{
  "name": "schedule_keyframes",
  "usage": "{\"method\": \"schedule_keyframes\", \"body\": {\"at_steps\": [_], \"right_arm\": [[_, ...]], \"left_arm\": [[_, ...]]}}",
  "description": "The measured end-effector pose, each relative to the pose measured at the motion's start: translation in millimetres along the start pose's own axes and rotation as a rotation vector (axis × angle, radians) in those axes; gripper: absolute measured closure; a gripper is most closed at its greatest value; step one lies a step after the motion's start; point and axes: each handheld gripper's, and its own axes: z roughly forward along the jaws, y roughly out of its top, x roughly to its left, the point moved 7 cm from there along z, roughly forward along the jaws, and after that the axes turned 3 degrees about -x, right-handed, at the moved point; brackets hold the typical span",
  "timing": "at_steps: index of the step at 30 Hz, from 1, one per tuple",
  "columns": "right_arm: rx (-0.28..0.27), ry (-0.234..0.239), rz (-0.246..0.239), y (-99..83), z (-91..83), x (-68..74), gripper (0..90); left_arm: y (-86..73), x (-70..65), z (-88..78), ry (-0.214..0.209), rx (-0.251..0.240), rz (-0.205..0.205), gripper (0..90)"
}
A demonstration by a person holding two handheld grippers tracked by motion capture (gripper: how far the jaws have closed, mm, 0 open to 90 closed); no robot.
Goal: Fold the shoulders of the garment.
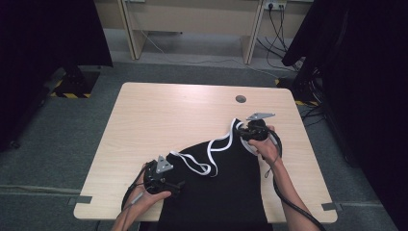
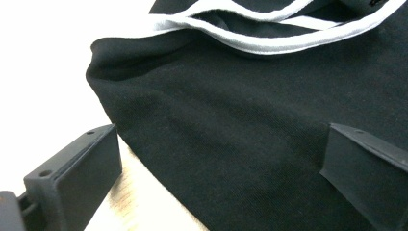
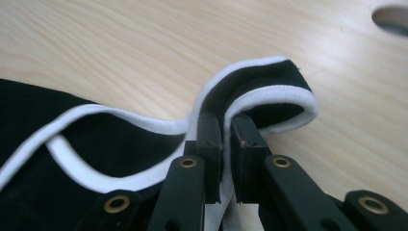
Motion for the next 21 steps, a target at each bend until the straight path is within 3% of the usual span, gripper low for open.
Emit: {"method": "schedule_keyframes", "body": {"at_steps": [7,12,15,21], "right_arm": [[-0.08,0.042,-0.083,5.7,-21.5,26.6,83.6],[-0.102,0.068,-0.107,-5.7,-31.1,41.8,83.0],[-0.117,0.101,-0.098,-14.6,-36.1,50.3,82.0],[-0.074,0.158,-0.083,-36.7,-41.7,63.8,62.6]], "left_arm": [[0.0,0.0,0.0,0.0,0.0,0.0,0.0],[0.0,0.0,0.0,0.0,0.0,0.0,0.0],[0.0,0.0,-0.1,0.001,0.001,0.0,0.0],[0.0,0.0,0.0,0.001,0.0,0.0,0.0]]}}
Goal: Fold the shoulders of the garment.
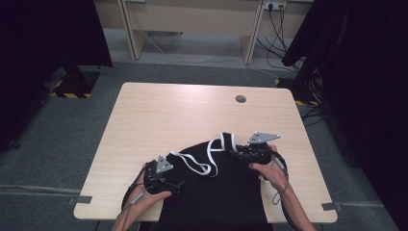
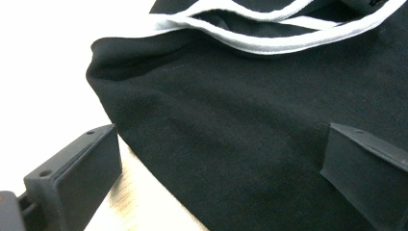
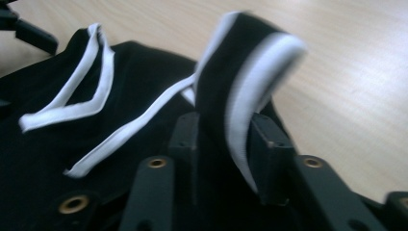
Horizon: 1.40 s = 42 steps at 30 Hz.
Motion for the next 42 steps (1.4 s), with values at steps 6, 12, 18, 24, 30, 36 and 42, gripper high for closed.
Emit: {"method": "schedule_keyframes", "body": {"at_steps": [6,12,18,24,30,36,42], "right_arm": [[-0.02,-0.007,0.044,6.9,-16.6,0.5,49.8],[-0.002,-0.007,0.016,22.4,-12.8,10.6,48.1],[0.054,0.046,0.0,20.8,1.9,36.3,46.9],[0.141,0.04,-0.031,-2.8,18.9,41.1,56.6],[0.159,0.079,-0.115,-11.0,16.3,41.1,87.4],[0.126,0.077,-0.161,5.0,-17.2,42.2,88.4],[0.192,0.101,-0.16,-13.5,-14.2,45.9,83.5]], "left_arm": [[0.0,0.0,0.0,0.0,0.0,0.0,0.0],[0.0,0.0,0.0,0.0,0.0,0.0,0.0],[0.0,0.0,0.0,0.001,0.0,0.0,0.0],[0.0,0.0,0.0,0.001,0.0,0.0,0.0],[0.0,0.0,0.0,0.001,0.0,0.0,0.0],[0.0,0.0,0.0,0.001,0.0,0.001,0.0],[0.0,0.0,0.0,0.001,0.0,0.0,0.0]]}}
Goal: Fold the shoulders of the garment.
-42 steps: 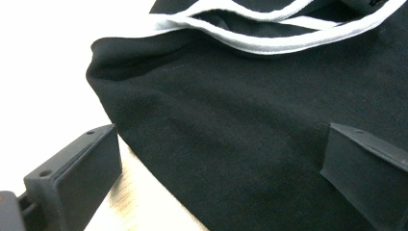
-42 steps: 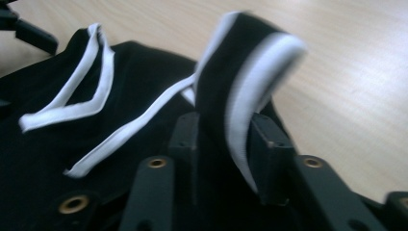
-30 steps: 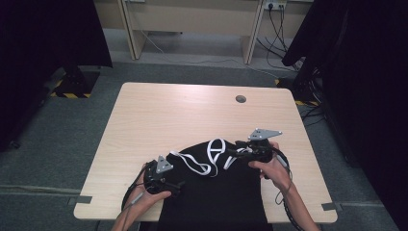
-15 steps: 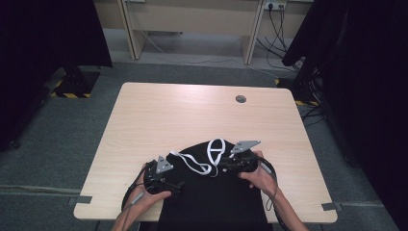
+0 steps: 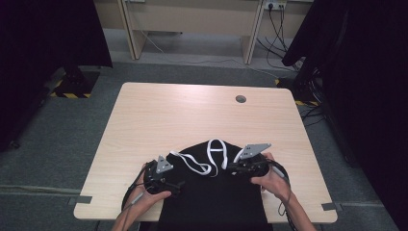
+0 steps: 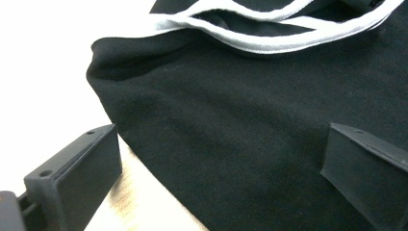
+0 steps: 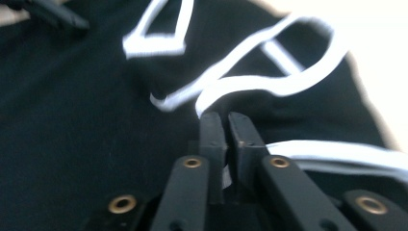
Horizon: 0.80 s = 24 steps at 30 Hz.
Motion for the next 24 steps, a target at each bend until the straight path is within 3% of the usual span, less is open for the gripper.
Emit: {"method": "schedule_keyframes", "body": {"at_steps": [2,4,7,12,14,16,18,20,24], "right_arm": [[0.029,0.015,0.028,-9.3,11.1,1.7,75.0],[0.02,0.025,0.064,-13.5,16.5,3.1,67.0],[-0.009,0.007,0.08,-11.5,7.8,1.0,59.8],[-0.07,-0.072,0.151,-11.9,-15.7,-17.8,55.2],[-0.068,-0.103,0.171,-16.9,-17.7,-25.2,55.1],[-0.032,-0.14,0.166,-25.7,-13.3,-30.1,54.8],[0.005,-0.149,0.173,-35.5,-4.5,-32.7,54.7],[-0.034,-0.147,0.19,-34.9,-3.1,-35.1,55.1],[-0.023,-0.16,0.185,-35.6,-5.9,-34.9,50.7]], "left_arm": [[0.0,0.0,0.0,0.0,0.0,0.0,0.0],[0.0,0.0,0.0,0.0,0.0,0.0,0.0],[0.0,0.0,0.0,0.0,0.0,0.0,0.0],[0.0,0.0,0.0,0.0,0.0,0.0,0.0],[0.0,0.0,0.0,0.0,0.0,0.0,0.0],[0.0,0.0,0.0,0.0,0.0,0.0,0.0],[0.0,0.1,0.0,0.0,0.0,0.0,0.0],[0.0,0.1,0.0,0.001,0.0,0.0,0.0],[0.0,0.4,0.0,0.004,-0.001,-0.004,0.0]]}}
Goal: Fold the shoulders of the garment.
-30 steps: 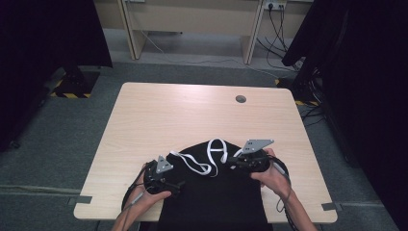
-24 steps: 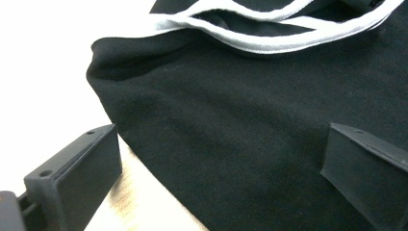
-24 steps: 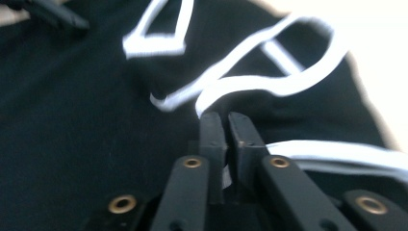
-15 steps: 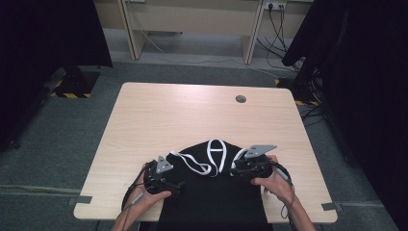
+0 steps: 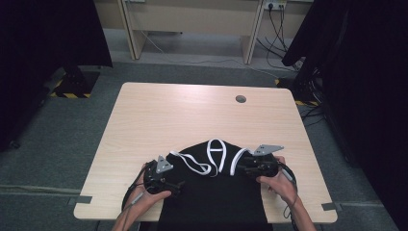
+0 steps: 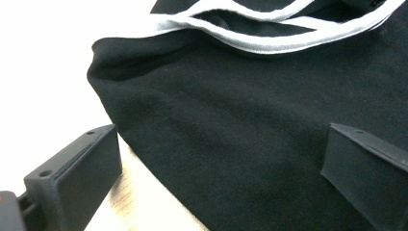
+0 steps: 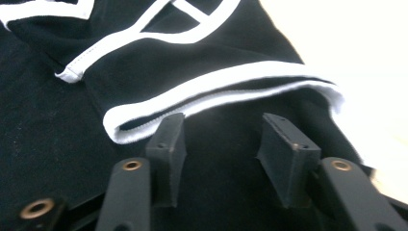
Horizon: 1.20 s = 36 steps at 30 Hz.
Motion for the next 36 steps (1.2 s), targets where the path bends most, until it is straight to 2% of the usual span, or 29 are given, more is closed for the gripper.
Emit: {"method": "schedule_keyframes", "body": {"at_steps": [4,7,11,13,18,26,30,36], "right_arm": [[-0.022,-0.046,0.04,-1.3,-11.2,-3.6,44.1],[-0.005,-0.111,0.032,-9.2,-18.1,-4.5,39.1],[0.021,-0.147,0.025,-21.6,-20.3,-4.1,36.2],[0.001,-0.15,0.034,-22.3,-19.9,-5.0,36.3],[-0.002,-0.16,0.04,-19.3,-16.7,-11.5,36.2],[-0.04,-0.167,0.061,-14.4,-10.7,-33.1,35.3],[-0.039,-0.172,0.066,-11.9,-8.7,-38.9,35.2],[-0.046,-0.182,0.073,-9.8,-6.7,-45.2,35.2]], "left_arm": [[0.0,0.2,0.0,0.002,0.0,-0.002,0.0],[0.0,0.2,0.0,0.002,0.0,-0.002,0.0],[0.0,0.2,0.0,0.002,0.0,-0.003,0.0],[0.3,0.6,0.2,0.004,0.001,-0.003,0.0],[4.2,3.7,4.6,0.008,0.001,-0.008,0.0],[14.7,16.9,16.3,0.032,-0.002,-0.028,0.0],[21.2,25.8,23.5,0.051,-0.003,-0.046,0.0],[26.9,32.6,29.8,0.061,-0.003,-0.049,0.0]]}}
